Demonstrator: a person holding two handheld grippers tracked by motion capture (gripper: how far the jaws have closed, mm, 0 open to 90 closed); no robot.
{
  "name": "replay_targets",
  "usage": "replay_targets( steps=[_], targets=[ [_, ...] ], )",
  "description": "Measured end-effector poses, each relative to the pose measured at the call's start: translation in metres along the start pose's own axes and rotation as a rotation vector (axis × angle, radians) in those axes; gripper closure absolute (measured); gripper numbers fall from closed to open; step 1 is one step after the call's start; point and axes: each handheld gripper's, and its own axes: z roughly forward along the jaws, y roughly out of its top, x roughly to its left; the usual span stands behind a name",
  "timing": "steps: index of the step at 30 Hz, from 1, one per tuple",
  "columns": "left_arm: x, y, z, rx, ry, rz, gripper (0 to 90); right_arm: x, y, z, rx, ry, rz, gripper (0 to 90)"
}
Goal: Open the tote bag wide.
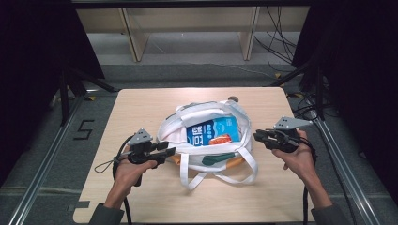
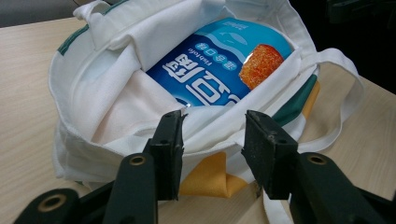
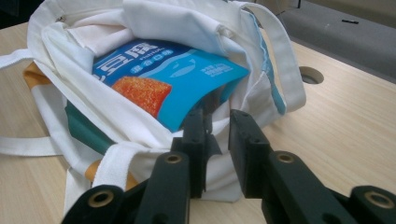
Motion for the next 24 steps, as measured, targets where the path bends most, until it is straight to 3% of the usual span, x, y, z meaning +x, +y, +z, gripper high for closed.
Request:
replay_targets(
  steps=[3,4,6,9,16,17,20,21,24],
  targets=[
    [-0.002,-0.001,-0.001,0.008,0.005,0.009,49.3,0.003,-0.002,-0.003,0.021,-0.006,0.052,65.7],
    [-0.003,-0.001,-0.002,0.018,0.006,0.018,47.3,0.001,-0.002,-0.002,0.002,-0.018,0.026,61.6],
    [-0.004,-0.002,-0.002,0.026,0.001,0.018,45.4,0.002,-0.003,-0.004,0.021,-0.023,0.054,55.8],
    [-0.009,-0.003,-0.001,0.018,-0.002,0.017,39.3,0.002,-0.004,-0.006,0.013,-0.033,0.06,49.3],
    [-0.012,-0.005,-0.005,0.026,-0.006,0.035,31.0,0.0,-0.008,-0.01,-0.005,-0.057,0.068,42.0],
    [-0.012,-0.006,-0.005,0.027,-0.011,0.024,30.3,0.001,-0.008,-0.011,0.009,-0.053,0.082,40.8],
    [-0.01,-0.009,-0.007,0.022,0.002,0.017,28.3,0.0,-0.01,-0.011,0.0,-0.057,0.058,37.9],
    [-0.009,-0.01,-0.007,0.02,0.004,0.023,27.8,0.003,-0.011,-0.012,0.019,-0.05,0.083,36.7],
    [-0.009,-0.013,-0.009,0.021,0.012,0.015,26.6,0.006,-0.014,-0.012,0.019,-0.062,0.085,32.6]
  ],
)
